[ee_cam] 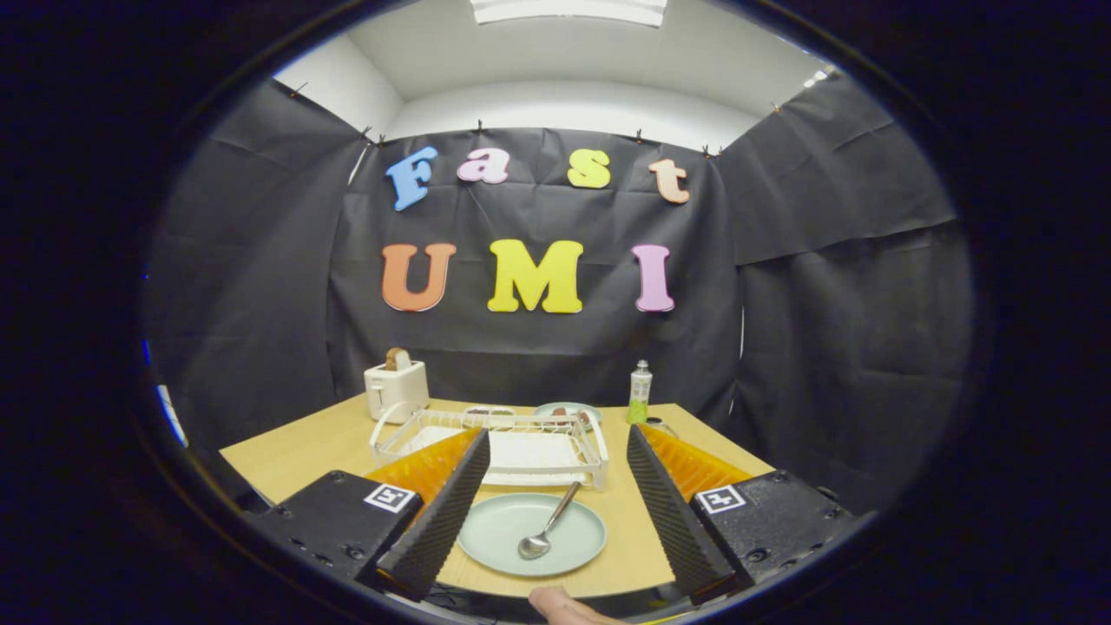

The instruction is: Take the plate from the dish rack, then take the spoon from the basket and place it into the plate.

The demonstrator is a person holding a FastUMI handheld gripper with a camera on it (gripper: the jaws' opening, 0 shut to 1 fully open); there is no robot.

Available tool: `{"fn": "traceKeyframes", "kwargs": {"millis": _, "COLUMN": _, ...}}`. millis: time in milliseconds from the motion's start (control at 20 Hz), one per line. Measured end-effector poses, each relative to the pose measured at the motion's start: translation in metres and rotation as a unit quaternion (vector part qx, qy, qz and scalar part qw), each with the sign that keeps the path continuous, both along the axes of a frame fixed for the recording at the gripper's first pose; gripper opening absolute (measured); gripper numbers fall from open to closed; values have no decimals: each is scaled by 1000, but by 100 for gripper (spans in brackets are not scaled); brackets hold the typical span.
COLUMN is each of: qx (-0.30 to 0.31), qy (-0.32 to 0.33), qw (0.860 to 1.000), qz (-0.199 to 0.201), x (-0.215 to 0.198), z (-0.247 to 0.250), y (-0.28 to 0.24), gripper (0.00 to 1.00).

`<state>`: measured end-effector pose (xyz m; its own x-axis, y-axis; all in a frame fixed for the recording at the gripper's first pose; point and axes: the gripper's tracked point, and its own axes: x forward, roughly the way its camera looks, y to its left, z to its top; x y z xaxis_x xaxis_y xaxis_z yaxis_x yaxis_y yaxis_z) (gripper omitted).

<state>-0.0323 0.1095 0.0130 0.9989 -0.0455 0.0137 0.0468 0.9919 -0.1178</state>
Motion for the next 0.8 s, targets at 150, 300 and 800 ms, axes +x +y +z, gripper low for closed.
{"fn": "traceKeyframes", "kwargs": {"millis": 150, "qx": 9, "qy": -4, "qw": 1000, "qz": 3, "x": -3, "z": 4, "y": -3, "gripper": 100}}
{"fn": "traceKeyframes", "kwargs": {"millis": 300, "qx": 9, "qy": -3, "qw": 1000, "qz": 0, "x": -2, "z": 3, "y": -8, "gripper": 100}}
{"fn": "traceKeyframes", "kwargs": {"millis": 800, "qx": -8, "qy": -24, "qw": 1000, "qz": -12, "x": -4, "z": 9, "y": -14, "gripper": 100}}
